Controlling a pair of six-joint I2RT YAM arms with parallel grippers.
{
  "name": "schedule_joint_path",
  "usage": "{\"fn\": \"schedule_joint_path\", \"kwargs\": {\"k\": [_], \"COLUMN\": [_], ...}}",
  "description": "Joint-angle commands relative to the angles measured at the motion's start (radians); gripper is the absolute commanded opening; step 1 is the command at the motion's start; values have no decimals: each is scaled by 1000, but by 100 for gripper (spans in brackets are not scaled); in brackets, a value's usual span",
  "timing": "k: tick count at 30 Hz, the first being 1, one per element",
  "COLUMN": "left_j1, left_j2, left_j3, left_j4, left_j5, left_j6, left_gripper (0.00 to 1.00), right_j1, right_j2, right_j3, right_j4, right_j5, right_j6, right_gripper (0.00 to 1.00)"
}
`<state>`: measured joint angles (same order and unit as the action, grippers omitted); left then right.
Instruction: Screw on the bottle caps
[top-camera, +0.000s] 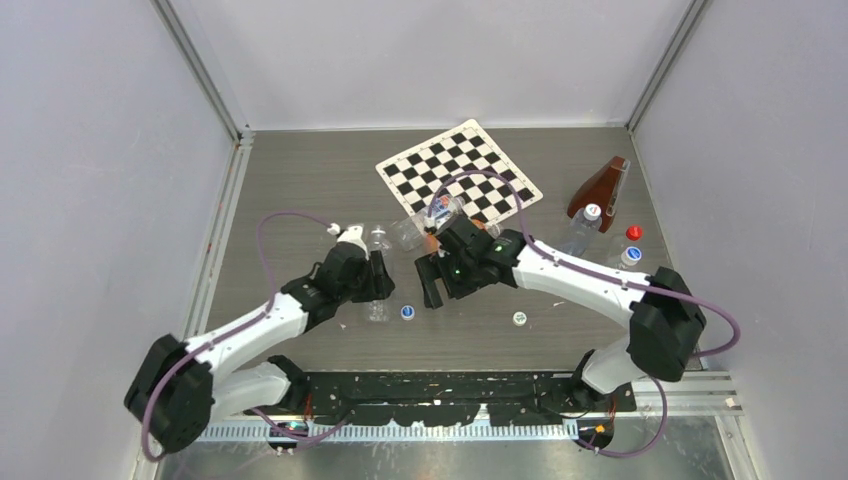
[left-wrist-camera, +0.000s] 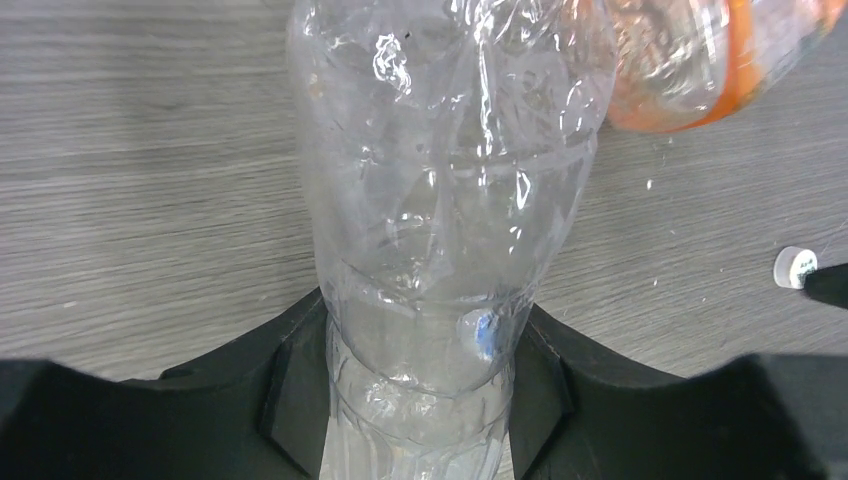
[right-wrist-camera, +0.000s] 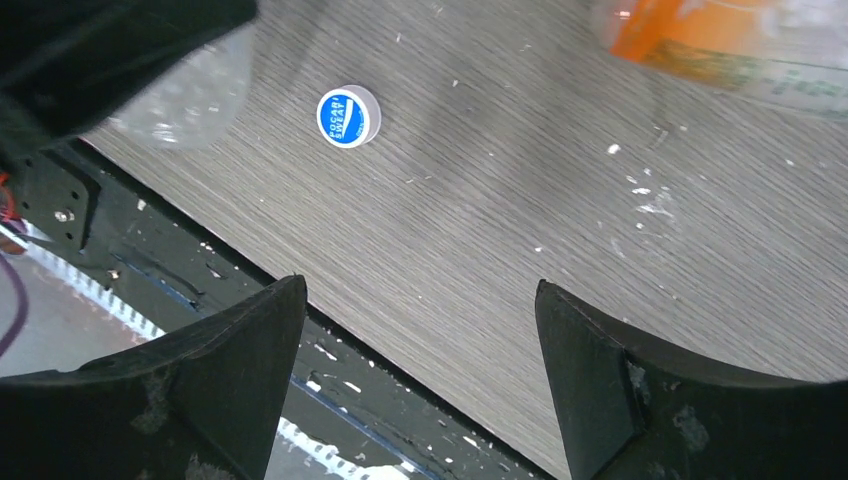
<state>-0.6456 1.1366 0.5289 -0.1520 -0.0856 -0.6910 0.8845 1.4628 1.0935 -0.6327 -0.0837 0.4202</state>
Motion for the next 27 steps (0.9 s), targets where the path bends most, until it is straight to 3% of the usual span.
{"fn": "schedule_joint_path", "kwargs": {"k": [1,4,9,12,15,27], "left_j1": [7,7,7,7,6,6], "left_j2": [-204,-358,-582,-668,-716,-751], "left_j3": [35,64,126,169,211,285], "left_j4": [-164,-294,-448,-508,-551,-585], "left_j5": [-144,-207,-284,-312,-327,-242], "left_j6": [66,148,298,375,434,521], "left_gripper": [0,0,0,0,0,0], "right_j1": [70,110,161,187,203,233], "right_j2": [91,166,324,396,466,616], "right_j3": [85,144,271,333,398,513], "right_j4": [6,-22,-62,-104,-135,-198], "right_j5": [75,169,193,207,211,224], "right_j6": [-29,-36,-31,-33,-30,-4], "right_gripper": [89,86,78,68,59,48]}}
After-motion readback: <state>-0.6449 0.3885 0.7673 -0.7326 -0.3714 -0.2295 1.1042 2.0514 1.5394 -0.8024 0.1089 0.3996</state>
